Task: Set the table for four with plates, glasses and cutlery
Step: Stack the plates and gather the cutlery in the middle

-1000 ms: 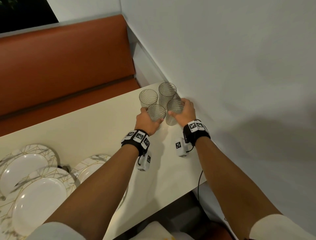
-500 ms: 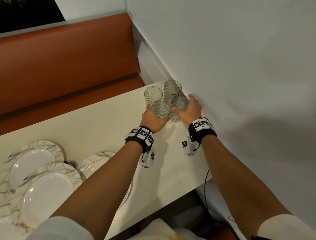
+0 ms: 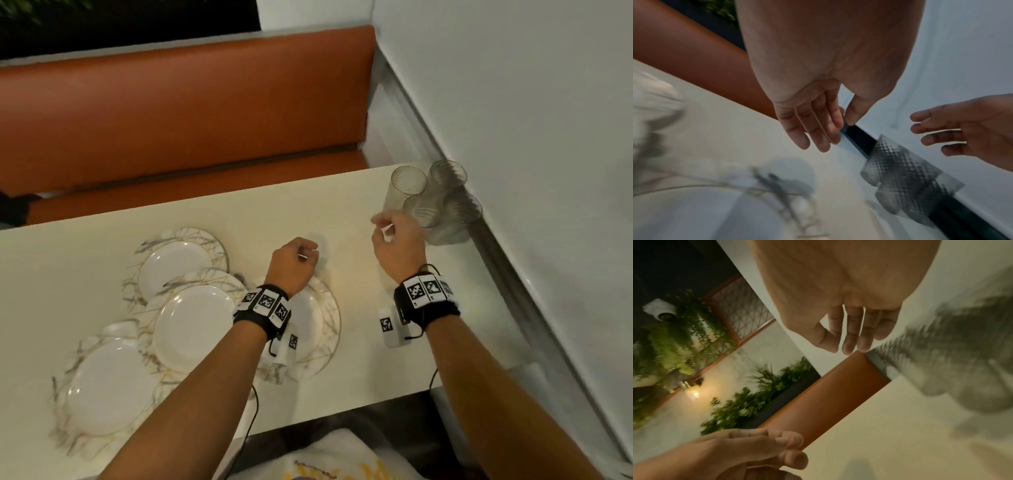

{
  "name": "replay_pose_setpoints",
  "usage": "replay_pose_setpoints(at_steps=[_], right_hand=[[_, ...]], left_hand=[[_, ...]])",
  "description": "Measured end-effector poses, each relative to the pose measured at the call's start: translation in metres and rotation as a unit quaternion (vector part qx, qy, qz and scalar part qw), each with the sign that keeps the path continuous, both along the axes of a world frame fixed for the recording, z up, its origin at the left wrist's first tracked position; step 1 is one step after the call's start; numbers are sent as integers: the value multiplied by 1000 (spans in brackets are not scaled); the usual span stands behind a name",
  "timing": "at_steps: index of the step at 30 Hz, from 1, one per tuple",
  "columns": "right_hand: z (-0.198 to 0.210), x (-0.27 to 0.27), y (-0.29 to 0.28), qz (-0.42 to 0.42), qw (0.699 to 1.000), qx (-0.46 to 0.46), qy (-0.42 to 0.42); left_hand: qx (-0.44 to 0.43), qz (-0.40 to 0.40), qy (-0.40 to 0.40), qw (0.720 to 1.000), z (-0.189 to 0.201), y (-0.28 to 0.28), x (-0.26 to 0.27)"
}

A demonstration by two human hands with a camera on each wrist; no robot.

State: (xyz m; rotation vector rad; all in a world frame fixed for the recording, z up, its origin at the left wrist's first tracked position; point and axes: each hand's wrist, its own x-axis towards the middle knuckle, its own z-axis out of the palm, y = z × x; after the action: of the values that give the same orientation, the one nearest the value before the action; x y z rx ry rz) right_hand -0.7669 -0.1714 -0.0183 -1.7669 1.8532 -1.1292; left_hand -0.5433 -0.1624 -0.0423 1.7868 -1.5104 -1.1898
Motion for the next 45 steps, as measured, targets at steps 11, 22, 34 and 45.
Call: replay_pose_setpoints(at_steps=[11,22,34,45], right_hand=[[-76,219,61,108,936,332,-31],[-84,273,81,-1,935,356,-8],[29,254,48,42,988,138,-62],[4,187,44,-12,968,197,-154]], left_hand=[[22,157,-55,986,-39,106,230],[34,213,-25,976,-45,132,323],[132,230,211,941,-22,100,288],[42,329,344,878,0,70,265]])
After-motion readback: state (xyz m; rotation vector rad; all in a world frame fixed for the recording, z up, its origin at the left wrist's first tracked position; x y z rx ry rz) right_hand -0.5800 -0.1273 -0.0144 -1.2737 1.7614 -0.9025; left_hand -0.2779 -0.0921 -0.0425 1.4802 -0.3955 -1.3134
